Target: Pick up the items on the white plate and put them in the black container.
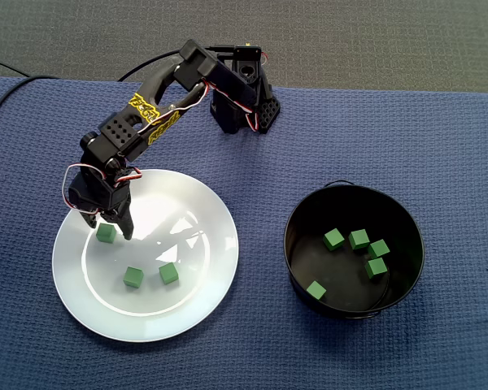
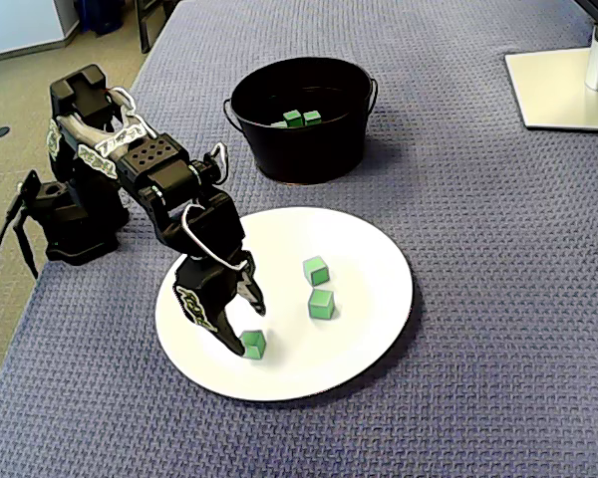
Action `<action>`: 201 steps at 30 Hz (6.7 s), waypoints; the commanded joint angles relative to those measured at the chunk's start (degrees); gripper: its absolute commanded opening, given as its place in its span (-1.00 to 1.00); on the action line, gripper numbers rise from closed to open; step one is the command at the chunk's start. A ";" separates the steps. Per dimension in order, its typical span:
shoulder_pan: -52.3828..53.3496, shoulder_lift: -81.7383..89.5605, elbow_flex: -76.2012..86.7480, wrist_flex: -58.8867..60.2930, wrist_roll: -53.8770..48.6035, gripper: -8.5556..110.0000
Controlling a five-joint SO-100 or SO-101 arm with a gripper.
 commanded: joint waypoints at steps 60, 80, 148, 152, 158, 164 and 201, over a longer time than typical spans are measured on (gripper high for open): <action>-38.32 58.71 -17.31 12.92 61.00 -0.86; -72.07 78.13 64.51 -41.31 47.02 -0.86; -19.07 5.98 -3.52 4.83 -0.44 -0.40; -19.78 3.87 -5.27 4.31 -0.62 -0.40; -21.01 0.09 -9.23 4.04 -0.09 -0.40; -21.88 -2.81 -11.07 3.16 0.35 -0.41; -20.21 -6.06 -11.51 2.02 7.73 -0.86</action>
